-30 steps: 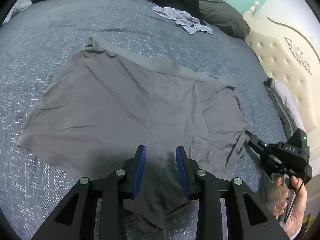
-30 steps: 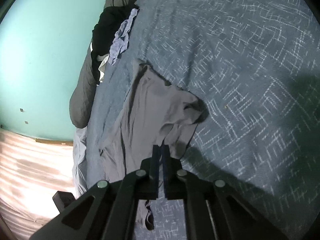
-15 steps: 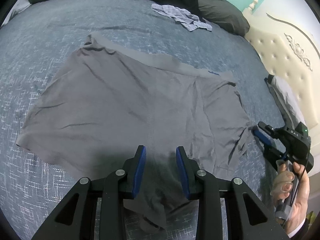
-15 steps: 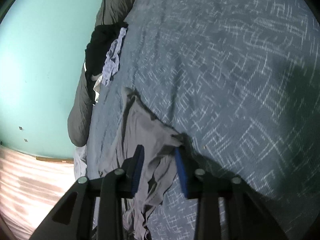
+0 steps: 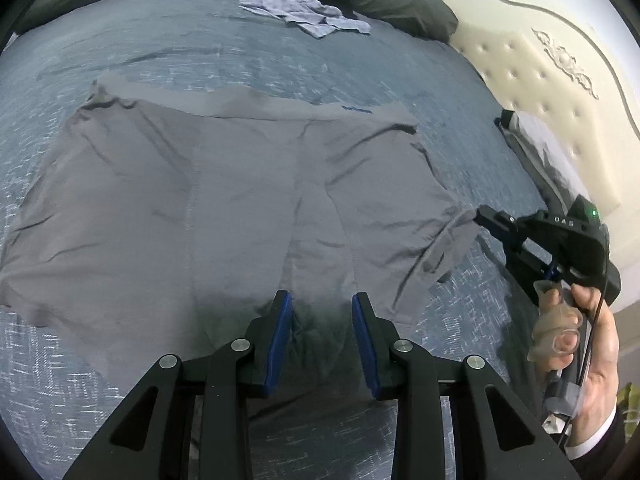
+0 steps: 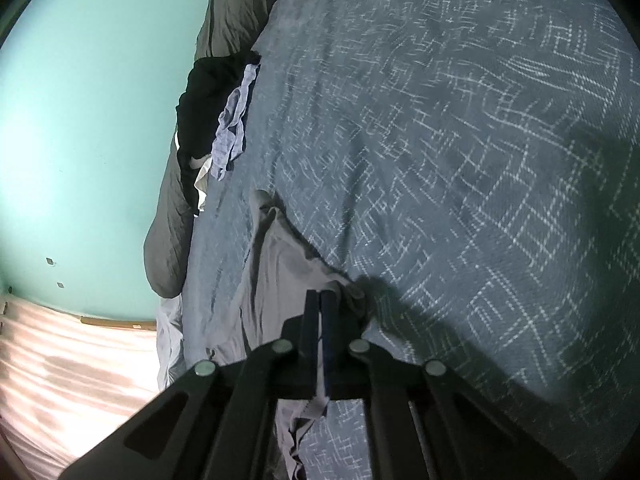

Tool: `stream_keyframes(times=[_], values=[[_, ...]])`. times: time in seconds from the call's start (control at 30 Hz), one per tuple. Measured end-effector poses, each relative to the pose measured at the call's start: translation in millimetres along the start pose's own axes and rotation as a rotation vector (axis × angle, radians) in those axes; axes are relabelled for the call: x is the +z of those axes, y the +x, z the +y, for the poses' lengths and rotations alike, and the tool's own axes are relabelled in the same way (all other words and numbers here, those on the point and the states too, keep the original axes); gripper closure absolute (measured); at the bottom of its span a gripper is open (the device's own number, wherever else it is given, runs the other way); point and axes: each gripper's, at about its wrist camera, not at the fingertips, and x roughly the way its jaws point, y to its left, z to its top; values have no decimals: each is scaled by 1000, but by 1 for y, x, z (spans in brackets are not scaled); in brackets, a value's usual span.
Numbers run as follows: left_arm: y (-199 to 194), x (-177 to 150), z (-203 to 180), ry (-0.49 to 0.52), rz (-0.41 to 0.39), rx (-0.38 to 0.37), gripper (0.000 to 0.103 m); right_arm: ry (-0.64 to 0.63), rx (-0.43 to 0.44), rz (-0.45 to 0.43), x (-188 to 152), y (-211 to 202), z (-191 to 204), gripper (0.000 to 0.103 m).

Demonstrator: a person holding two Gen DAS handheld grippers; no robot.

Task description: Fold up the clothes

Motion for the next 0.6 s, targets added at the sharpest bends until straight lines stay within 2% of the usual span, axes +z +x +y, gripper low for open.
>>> stream_keyframes(times=[0.3, 0.43, 0.6], values=[[12, 2, -4, 5, 16, 13, 69, -9, 13, -31, 7, -12, 1, 102], [14, 1, -2, 3, 20, 20, 69, 9, 18, -21, 8, -15, 1, 102], [15, 3, -2, 0, 19, 24, 69, 30, -20, 17, 6, -14, -1, 102]])
